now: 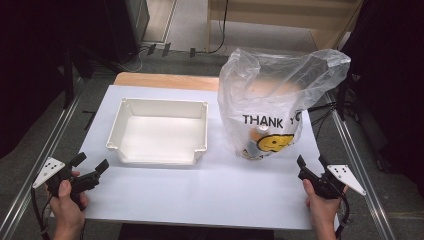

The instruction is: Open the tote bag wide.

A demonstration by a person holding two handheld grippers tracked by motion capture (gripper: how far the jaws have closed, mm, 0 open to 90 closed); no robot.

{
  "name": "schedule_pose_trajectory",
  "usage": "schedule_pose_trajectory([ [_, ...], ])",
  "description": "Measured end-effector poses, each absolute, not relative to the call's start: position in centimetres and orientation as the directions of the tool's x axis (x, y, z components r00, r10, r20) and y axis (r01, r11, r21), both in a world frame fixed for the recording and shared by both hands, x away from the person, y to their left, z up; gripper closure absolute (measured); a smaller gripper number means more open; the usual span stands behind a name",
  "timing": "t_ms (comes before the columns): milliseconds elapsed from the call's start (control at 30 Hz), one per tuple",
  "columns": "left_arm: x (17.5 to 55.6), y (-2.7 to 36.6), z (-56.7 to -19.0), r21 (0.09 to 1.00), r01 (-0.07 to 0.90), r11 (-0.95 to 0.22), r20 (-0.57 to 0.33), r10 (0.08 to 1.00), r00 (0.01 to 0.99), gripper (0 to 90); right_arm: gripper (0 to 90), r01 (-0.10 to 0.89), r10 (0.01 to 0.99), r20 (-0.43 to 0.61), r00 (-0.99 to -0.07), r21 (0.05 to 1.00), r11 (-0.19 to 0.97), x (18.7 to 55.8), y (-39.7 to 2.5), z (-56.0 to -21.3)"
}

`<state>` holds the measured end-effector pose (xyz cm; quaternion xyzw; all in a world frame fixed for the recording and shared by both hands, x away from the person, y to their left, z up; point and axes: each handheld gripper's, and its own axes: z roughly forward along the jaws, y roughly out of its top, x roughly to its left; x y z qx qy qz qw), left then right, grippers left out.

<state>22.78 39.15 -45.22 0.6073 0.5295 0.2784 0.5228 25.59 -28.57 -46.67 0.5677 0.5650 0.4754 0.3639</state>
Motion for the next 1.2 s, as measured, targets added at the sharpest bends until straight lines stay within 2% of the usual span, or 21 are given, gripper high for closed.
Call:
schedule_pose_trajectory([
  [367,22.7,38.5,-43.8,0.940,0.324,0.103,-0.209,0.928,0.309,5.5,24.3,0.229,0.981,0.146,-0.132,0.967,-0.113,24.9,-27.4,-42.2],
  [667,23.7,37.0,-41.1,0.938,0.326,0.121,-0.245,0.895,0.372,5.5,24.4,0.233,0.967,0.179,-0.183,0.963,-0.134,26.0,-26.7,-37.6],
  [933,25.2,33.8,-39.2,0.940,0.333,0.077,-0.230,0.862,0.451,5.5,24.5,0.281,0.961,0.155,-0.228,0.956,-0.087,28.9,-25.1,-34.6],
  [1133,26.9,30.8,-38.2,0.940,0.337,0.059,-0.231,0.835,0.500,5.6,30.1,0.310,0.950,0.179,-0.257,0.946,-0.095,31.0,-24.5,-34.0],
  [1167,27.6,29.8,-38.0,0.938,0.342,0.058,-0.233,0.837,0.496,7.7,34.4,0.314,0.947,0.203,-0.250,0.942,-0.119,31.6,-24.7,-34.1],
  [1200,27.6,29.8,-38.0,0.938,0.342,0.058,-0.233,0.837,0.496,8.5,34.4,0.314,0.947,0.203,-0.250,0.942,-0.119,31.6,-24.7,-34.1],
])
